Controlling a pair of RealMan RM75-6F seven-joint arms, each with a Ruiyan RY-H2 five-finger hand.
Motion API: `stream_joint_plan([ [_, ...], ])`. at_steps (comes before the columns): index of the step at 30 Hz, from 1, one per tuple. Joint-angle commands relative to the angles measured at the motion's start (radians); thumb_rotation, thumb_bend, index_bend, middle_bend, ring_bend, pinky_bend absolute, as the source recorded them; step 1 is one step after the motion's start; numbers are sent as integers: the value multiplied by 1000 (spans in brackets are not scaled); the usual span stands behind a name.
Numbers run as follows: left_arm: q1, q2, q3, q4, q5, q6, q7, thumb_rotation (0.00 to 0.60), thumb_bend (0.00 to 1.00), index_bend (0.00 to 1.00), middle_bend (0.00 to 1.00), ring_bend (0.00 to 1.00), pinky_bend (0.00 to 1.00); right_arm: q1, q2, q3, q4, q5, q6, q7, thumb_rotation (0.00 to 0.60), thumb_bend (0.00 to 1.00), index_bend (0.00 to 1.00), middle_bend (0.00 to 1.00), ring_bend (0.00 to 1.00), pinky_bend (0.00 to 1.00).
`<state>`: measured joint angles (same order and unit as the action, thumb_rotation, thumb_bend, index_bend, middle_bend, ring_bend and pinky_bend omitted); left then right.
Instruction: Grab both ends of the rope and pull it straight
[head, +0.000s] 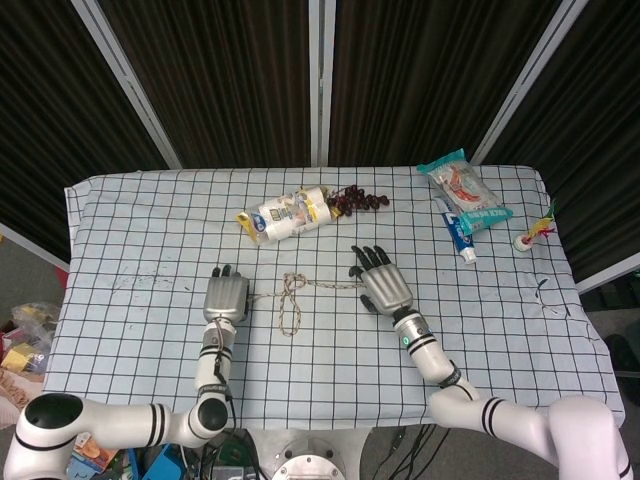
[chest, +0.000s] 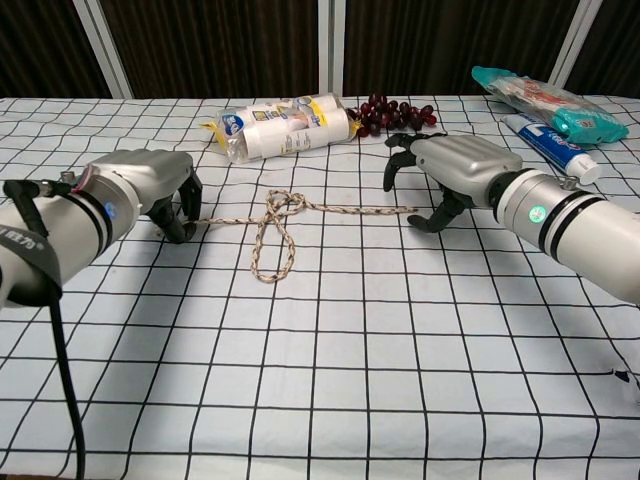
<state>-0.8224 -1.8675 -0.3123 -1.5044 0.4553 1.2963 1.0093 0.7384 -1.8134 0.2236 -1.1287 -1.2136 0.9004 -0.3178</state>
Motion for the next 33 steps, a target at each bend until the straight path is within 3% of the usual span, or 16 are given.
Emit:
stream_joint_plan([
  [1, -1, 1, 1, -2, -2, 0, -2, 600, 411, 568, 334, 113, 152, 9, -20, 3, 24, 10, -3, 3, 600, 313, 344, 0, 0, 0],
  [14, -3, 10, 5, -9, -23, 2, -7, 600, 410, 567, 334, 113, 150, 30, -80, 4, 117, 12, -6, 36, 600, 317, 421, 0, 0, 0],
  [33, -9, 24, 8, -13, -42, -1, -14, 600, 410, 567, 334, 113, 149, 34, -103, 2, 150, 17, 0, 40, 600, 319, 491, 12, 0, 0],
])
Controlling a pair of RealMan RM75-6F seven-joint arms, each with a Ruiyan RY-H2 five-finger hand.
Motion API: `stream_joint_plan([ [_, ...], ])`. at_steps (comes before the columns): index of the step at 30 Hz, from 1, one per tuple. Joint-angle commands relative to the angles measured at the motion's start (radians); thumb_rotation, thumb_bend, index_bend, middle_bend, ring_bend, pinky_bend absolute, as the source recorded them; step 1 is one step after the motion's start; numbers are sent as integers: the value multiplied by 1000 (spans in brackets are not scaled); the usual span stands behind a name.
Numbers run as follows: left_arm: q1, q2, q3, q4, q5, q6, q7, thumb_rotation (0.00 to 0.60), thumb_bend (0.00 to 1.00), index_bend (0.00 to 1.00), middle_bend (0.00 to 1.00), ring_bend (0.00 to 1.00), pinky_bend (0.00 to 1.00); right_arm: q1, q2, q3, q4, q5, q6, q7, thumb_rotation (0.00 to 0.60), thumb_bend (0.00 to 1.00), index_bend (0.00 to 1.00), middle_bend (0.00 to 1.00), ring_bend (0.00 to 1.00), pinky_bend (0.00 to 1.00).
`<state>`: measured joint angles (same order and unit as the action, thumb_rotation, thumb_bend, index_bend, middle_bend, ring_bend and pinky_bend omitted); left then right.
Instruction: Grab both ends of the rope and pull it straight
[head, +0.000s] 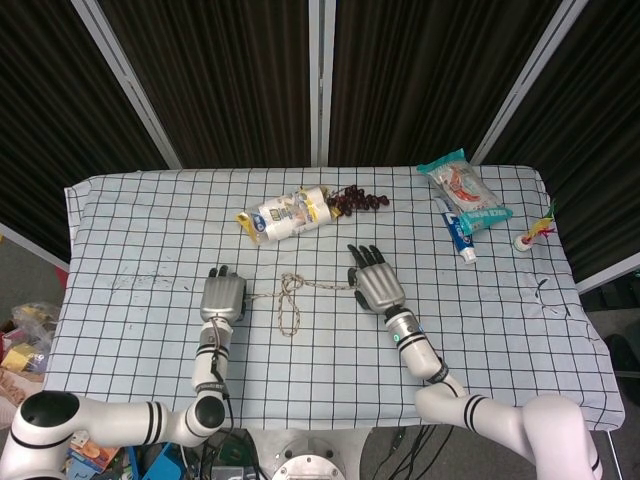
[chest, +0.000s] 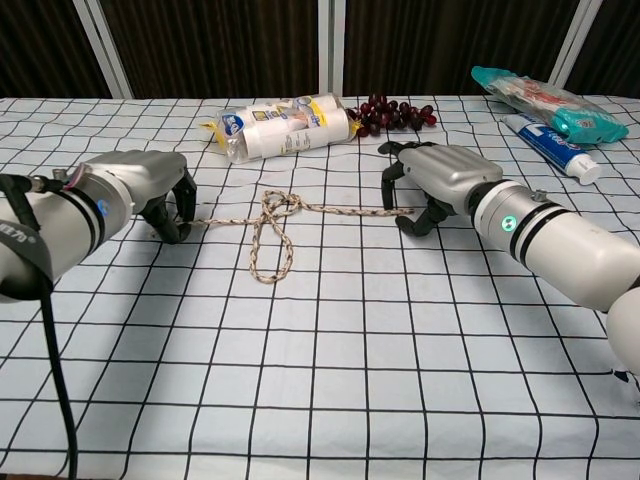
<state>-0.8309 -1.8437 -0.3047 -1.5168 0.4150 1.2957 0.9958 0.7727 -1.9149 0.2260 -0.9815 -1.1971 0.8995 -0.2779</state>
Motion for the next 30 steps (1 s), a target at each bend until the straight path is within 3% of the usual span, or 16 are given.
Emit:
stream_joint_plan([
  [1, -1, 1, 0, 0, -3, -1, -1, 600, 410, 567, 334, 113, 149, -1, -3, 1, 5, 1, 3, 0, 600, 320, 492, 14, 0, 0],
  [30, 1, 11, 15, -4, -2, 4, -19, 600, 409, 566, 338, 113, 150, -11, -19, 7, 22, -3, 31, 19, 600, 323, 600, 38, 0, 0],
])
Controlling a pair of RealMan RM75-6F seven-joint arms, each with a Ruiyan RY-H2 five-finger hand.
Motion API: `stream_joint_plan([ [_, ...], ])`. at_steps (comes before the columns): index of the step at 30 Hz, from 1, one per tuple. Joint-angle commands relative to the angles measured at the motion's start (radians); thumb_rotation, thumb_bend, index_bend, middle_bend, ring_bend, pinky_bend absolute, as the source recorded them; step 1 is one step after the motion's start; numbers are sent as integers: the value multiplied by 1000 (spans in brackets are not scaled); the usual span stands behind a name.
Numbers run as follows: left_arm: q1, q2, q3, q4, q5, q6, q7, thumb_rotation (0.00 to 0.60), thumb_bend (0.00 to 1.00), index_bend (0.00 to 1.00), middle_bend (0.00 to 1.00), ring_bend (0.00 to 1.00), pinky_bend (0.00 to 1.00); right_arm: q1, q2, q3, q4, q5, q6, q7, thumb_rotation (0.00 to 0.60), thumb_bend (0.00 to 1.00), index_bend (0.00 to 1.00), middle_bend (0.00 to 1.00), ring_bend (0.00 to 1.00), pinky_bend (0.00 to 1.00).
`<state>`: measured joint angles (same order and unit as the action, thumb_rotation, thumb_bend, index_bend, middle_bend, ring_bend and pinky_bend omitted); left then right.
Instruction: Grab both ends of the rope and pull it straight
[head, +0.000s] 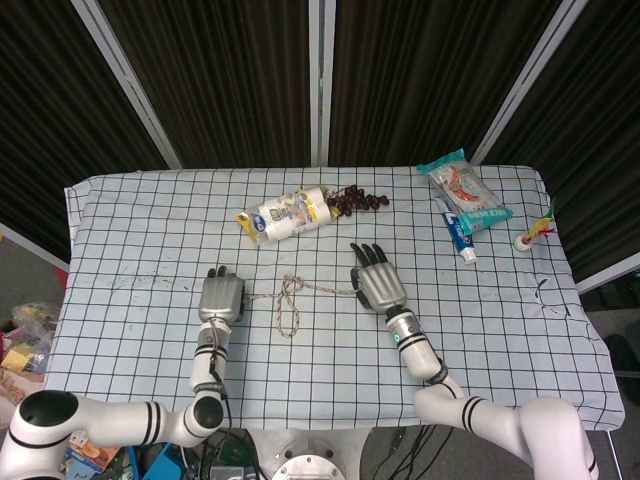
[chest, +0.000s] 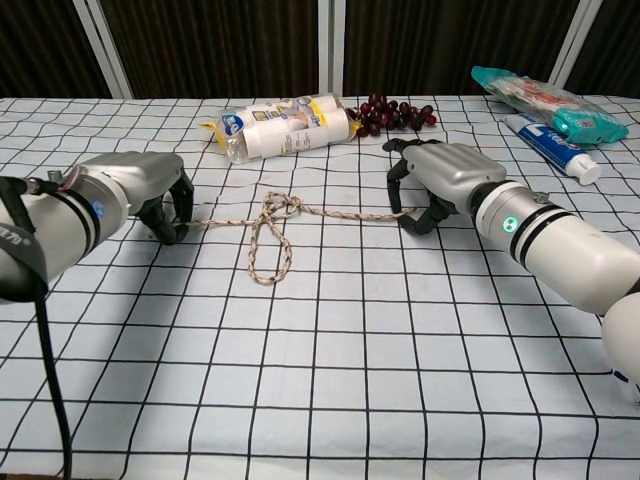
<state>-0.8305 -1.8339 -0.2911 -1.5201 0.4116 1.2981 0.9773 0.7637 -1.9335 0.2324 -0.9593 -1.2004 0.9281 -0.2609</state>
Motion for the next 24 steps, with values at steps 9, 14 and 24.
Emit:
stream_joint_plan([
  [9, 6, 12, 4, -13, 8, 7, -8, 600, 410, 566, 341, 113, 151, -10, 3, 2, -3, -5, 16, 14, 600, 330, 633, 47, 0, 0],
  [14, 14, 27, 7, -22, 16, 9, -18, 600, 409, 566, 341, 113, 151, -23, 18, 0, -21, -13, 36, 22, 600, 336, 647, 52, 0, 0],
  [24, 43, 86, 13, -36, 32, -26, -72, 600, 410, 568, 349, 113, 151, -97, 82, -12, -113, -8, 115, 15, 600, 337, 681, 65, 0, 0],
])
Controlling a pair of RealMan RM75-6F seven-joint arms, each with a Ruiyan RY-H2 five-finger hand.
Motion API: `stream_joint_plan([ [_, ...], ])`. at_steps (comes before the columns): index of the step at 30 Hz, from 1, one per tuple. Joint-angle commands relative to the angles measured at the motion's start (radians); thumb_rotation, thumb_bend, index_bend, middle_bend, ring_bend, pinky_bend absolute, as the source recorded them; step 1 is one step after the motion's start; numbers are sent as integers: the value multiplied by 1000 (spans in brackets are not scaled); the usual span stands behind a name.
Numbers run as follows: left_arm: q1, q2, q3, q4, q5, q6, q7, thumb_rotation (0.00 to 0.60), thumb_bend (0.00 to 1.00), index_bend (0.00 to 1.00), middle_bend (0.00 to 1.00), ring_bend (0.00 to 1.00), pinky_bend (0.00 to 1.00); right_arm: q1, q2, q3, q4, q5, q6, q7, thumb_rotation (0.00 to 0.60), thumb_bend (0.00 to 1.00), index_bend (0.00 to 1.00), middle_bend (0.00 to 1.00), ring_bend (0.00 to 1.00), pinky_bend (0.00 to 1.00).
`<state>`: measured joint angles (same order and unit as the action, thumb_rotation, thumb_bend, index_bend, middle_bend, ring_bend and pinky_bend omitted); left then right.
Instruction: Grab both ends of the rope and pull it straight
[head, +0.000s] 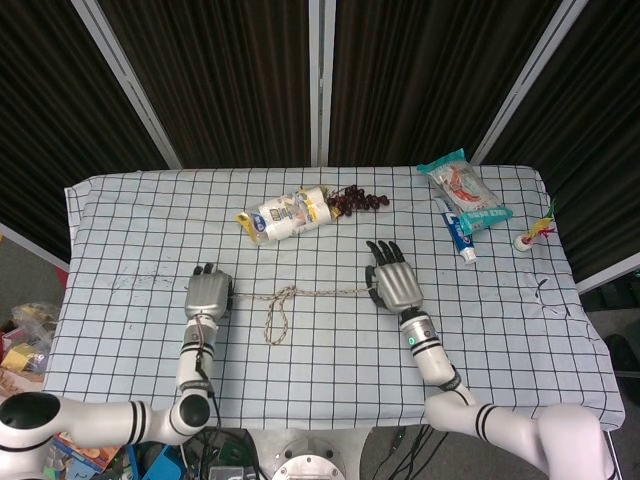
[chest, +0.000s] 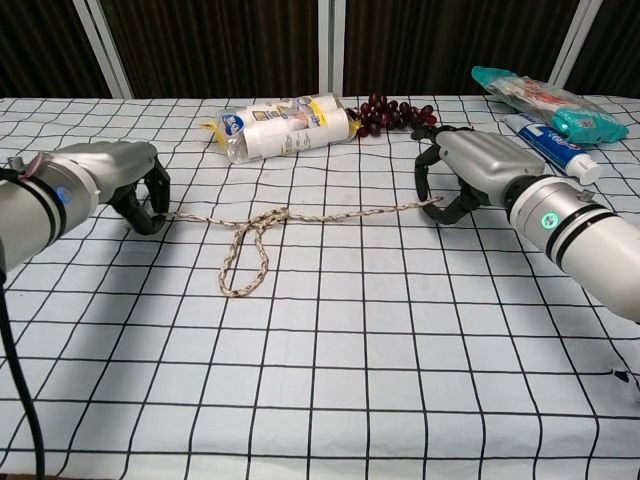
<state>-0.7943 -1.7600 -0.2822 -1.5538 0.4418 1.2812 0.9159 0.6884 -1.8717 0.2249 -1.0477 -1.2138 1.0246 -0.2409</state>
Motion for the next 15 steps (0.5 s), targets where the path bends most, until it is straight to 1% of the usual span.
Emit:
stream_joint_plan([
  [1, 12, 20, 6, -4, 6, -13, -18, 600, 410, 568, 350, 113, 151, -32, 30, -7, -38, 8, 26, -7, 600, 337, 682, 66, 0, 0],
  [7, 37, 66, 17, -22, 36, -35, -71, 600, 409, 568, 350, 113, 149, -82, 81, -26, -93, 11, 62, -13, 600, 337, 696, 70, 0, 0],
  [15, 77, 149, 42, -54, 84, -86, -155, 600, 409, 568, 357, 113, 151, -152, 172, -71, -143, -39, 123, 23, 600, 337, 709, 79, 0, 0],
])
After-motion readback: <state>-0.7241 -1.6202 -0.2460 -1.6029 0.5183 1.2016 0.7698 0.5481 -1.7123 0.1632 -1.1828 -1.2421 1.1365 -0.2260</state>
